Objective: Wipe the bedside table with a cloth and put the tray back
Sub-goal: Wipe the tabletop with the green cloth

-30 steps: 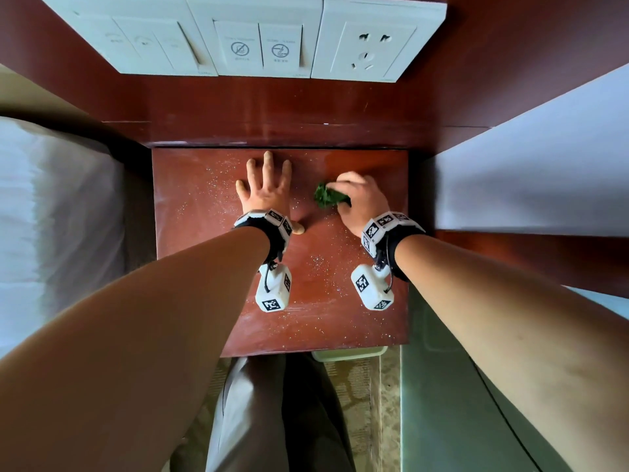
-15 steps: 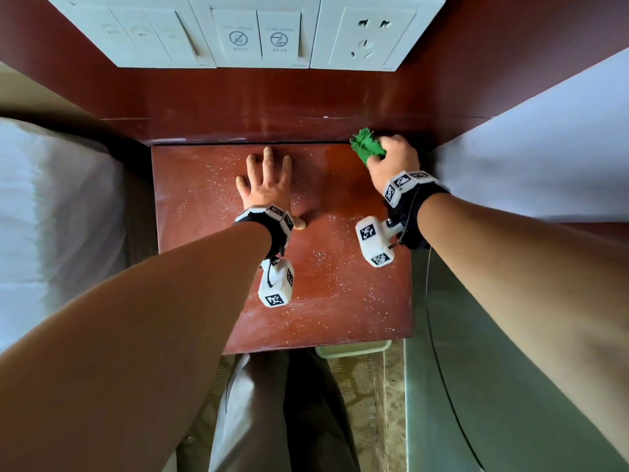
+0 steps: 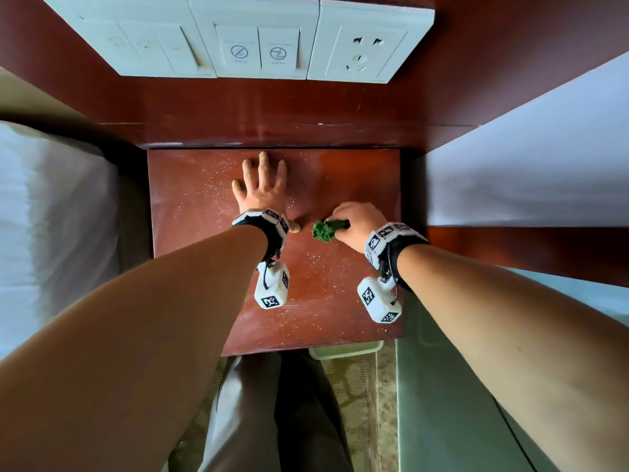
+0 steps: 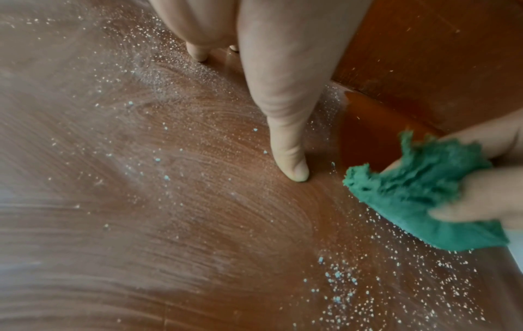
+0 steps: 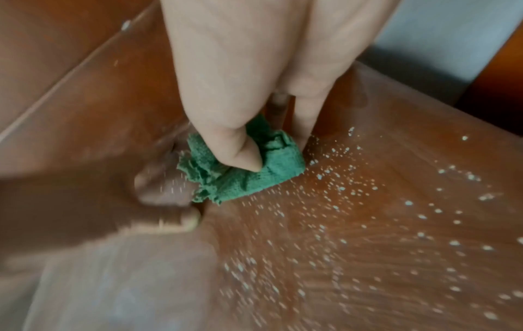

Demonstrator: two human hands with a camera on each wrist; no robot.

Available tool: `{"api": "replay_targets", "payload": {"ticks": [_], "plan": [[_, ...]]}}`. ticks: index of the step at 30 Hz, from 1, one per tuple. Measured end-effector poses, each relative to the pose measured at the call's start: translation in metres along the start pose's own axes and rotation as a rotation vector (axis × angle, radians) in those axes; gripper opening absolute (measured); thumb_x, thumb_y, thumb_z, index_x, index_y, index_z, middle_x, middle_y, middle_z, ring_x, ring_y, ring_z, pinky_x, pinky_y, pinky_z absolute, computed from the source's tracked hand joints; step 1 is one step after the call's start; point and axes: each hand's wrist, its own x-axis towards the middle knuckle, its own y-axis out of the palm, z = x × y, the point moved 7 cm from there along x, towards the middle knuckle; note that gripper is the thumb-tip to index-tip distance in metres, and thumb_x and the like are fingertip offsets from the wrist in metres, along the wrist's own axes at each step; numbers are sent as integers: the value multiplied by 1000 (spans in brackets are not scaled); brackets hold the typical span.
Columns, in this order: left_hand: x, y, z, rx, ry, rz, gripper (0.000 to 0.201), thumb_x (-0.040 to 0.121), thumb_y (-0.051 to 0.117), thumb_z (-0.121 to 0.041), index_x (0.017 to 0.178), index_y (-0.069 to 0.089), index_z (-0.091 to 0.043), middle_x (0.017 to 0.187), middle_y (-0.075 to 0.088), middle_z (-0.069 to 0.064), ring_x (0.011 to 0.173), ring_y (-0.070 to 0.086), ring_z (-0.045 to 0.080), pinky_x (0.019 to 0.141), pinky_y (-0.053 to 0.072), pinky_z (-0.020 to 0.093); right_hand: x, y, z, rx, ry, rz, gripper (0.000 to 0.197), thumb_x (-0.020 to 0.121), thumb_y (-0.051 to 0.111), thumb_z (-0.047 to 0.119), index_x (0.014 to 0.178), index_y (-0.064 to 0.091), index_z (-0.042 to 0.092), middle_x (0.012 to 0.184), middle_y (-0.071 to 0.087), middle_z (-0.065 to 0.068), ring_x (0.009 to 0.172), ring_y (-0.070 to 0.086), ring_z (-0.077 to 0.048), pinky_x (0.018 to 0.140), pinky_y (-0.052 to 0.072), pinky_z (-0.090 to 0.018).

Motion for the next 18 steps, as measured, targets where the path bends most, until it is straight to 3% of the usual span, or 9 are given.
{"api": "replay_targets", "payload": {"ticks": [3, 5, 9, 11, 15, 18], "plan": [[1, 0, 0, -6, 5, 6, 141, 59, 85, -59, 154, -14, -26, 160, -26, 7, 147, -17, 39, 117, 6, 62, -1, -18, -17, 145, 137, -108, 33, 78, 66, 20, 110, 72, 25, 107, 71, 8, 95, 65, -13, 85, 49, -20], [1, 0, 0, -11, 7, 7, 141, 59, 84, -58, 154, -14, -26, 160, -27, 7, 147, -17, 38, 117, 6, 62, 1, -37, -26, 157, 161, -286, 35, 78, 63, 19, 112, 72, 23, 113, 70, 6, 104, 64, -13, 87, 43, -14], [2, 0, 1, 4, 3, 1, 142, 58, 85, -59, 154, -14, -27, 160, -26, 7, 147, -16, 39, 117, 6, 62, 4, -60, -43, 169, 200, -543, 38, 79, 56, 11, 114, 70, 16, 115, 67, -1, 107, 62, -21, 91, 48, -24], [2, 1, 1, 10, 2, 2, 142, 58, 85, -59, 154, -14, -27, 160, -26, 7, 147, -16, 39, 117, 7, 62, 6, -56, -48, 140, 245, -530, 40, 81, 56, 8, 118, 69, 16, 119, 64, -1, 110, 59, -22, 92, 48, -27], [2, 1, 1, 13, 1, 1, 141, 59, 85, -58, 154, -14, -28, 160, -26, 6, 147, -16, 38, 118, 7, 61, -2, -35, -45, 69, 243, -399, 37, 83, 58, 10, 116, 69, 23, 121, 62, 5, 109, 59, -17, 86, 40, -18], [1, 1, 2, 16, 4, -2, 142, 58, 85, -60, 154, -14, -28, 160, -25, 7, 147, -16, 38, 117, 7, 61, -15, -14, -38, 64, 213, -276, 33, 81, 63, 16, 111, 71, 26, 118, 66, 8, 105, 63, -16, 85, 44, -19]]}}
